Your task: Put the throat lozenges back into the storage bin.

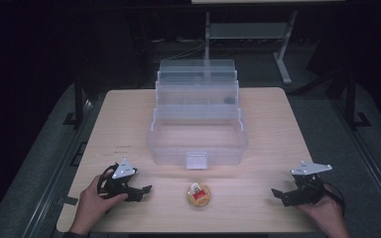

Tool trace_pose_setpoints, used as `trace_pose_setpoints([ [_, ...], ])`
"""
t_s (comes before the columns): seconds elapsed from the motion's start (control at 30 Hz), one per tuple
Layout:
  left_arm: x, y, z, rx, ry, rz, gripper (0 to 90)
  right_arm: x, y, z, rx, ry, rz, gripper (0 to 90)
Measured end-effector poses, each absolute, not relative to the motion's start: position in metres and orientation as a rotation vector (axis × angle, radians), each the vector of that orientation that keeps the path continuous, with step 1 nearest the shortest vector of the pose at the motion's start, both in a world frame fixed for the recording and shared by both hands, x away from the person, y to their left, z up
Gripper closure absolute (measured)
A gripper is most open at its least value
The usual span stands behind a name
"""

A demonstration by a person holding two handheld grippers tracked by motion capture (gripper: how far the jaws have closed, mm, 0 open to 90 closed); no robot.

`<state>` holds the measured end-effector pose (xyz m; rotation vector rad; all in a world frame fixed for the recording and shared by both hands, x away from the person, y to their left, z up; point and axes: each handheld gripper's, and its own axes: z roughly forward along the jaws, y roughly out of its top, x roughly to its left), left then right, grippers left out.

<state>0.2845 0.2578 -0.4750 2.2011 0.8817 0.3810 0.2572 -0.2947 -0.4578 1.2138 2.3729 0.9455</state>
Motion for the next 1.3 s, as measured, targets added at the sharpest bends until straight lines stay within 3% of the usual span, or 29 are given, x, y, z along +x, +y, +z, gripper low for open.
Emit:
trace_pose_setpoints([
  [1.3,0.284,0.258,-0.475,2.2,0.884,0.38,12.3,0.253,-0.235,-0.423,1.038,2.521,0.935,0.8],
])
